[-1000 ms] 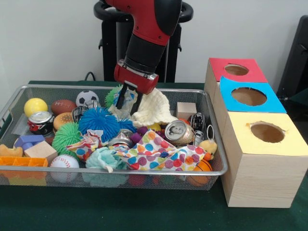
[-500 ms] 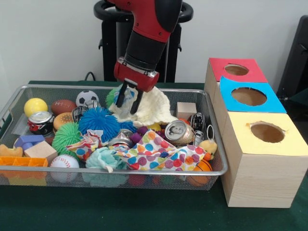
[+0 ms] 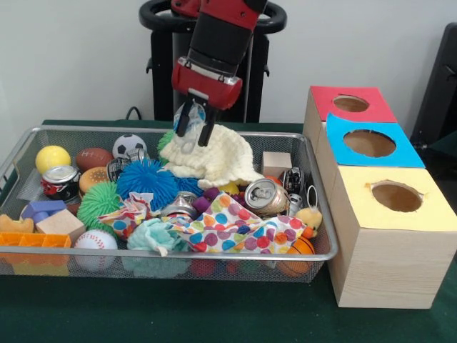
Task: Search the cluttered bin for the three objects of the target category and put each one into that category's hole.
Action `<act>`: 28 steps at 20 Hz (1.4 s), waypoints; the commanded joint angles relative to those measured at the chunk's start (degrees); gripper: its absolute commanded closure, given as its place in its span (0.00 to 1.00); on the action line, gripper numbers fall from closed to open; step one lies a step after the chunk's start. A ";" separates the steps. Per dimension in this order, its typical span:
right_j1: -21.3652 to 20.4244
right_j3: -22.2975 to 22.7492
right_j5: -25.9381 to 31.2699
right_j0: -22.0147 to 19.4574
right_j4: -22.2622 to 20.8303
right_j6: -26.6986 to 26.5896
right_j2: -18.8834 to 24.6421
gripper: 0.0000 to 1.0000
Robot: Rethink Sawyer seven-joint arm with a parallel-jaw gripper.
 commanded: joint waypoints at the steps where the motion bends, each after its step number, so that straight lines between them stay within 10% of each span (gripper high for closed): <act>1: -5.38 -0.20 11.35 2.02 -0.37 6.63 2.12 1.00; 28: -5.94 -14.75 31.11 16.51 3.09 12.84 -6.14 1.00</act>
